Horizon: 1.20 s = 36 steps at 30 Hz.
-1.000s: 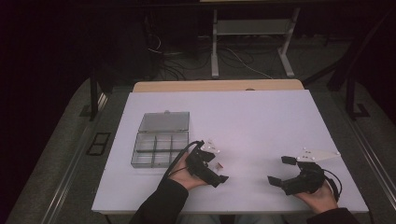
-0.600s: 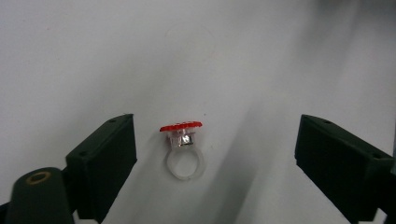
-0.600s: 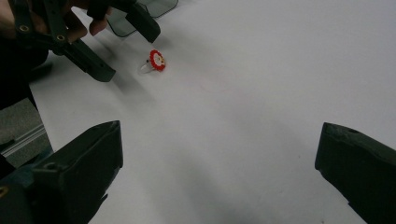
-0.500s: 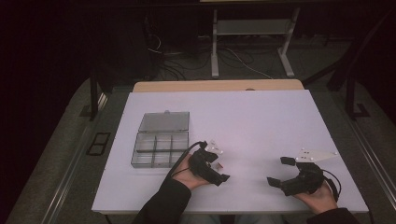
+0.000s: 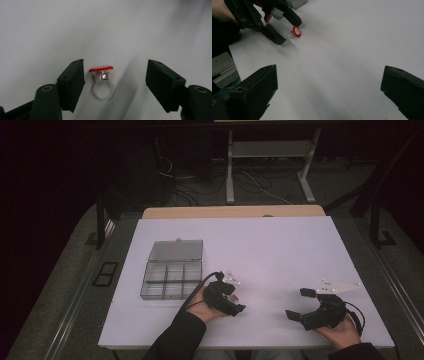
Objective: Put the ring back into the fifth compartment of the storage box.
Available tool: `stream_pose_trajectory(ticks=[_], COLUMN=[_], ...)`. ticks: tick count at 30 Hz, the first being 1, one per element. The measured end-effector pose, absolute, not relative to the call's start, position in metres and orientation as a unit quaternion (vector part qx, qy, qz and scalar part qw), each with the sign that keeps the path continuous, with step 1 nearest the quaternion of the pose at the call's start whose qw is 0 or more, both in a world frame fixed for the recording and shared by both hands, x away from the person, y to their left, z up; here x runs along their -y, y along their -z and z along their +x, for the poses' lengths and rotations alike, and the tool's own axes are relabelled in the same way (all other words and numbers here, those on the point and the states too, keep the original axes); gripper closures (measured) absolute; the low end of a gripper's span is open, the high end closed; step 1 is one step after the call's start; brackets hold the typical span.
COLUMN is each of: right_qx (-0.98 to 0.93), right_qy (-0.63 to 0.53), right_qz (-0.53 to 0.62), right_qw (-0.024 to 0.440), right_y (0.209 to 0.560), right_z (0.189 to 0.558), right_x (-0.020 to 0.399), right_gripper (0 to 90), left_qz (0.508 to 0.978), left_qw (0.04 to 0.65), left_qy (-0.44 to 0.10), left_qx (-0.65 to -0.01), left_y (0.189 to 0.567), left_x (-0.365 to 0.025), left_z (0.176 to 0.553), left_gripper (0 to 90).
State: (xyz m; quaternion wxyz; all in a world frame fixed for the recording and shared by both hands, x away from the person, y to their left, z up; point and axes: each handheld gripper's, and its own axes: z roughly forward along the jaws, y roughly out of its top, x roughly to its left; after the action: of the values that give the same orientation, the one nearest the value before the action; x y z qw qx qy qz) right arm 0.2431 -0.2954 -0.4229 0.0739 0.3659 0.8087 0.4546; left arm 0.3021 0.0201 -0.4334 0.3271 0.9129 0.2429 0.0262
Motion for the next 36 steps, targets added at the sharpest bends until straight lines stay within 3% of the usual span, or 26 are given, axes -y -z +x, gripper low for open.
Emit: stream_pose_trajectory(ticks=[19,36], right_qx=[-0.809,-0.809], right_qy=[-0.454,-0.453], right_qz=[0.367,0.368], right_qw=[0.074,0.075], right_y=[0.4233,0.4231], right_z=[0.2433,0.2433], right_x=[0.2951,0.2954], right_gripper=[0.3,0.3], left_qz=[0.915,0.916], left_qw=[0.318,0.316], left_qy=[-0.077,-0.073], left_qx=[-0.237,-0.235], left_y=[0.4361,0.4346], left_x=[-0.0181,-0.0204], left_z=[0.2991,0.3004], left_gripper=[63.9,70.0])
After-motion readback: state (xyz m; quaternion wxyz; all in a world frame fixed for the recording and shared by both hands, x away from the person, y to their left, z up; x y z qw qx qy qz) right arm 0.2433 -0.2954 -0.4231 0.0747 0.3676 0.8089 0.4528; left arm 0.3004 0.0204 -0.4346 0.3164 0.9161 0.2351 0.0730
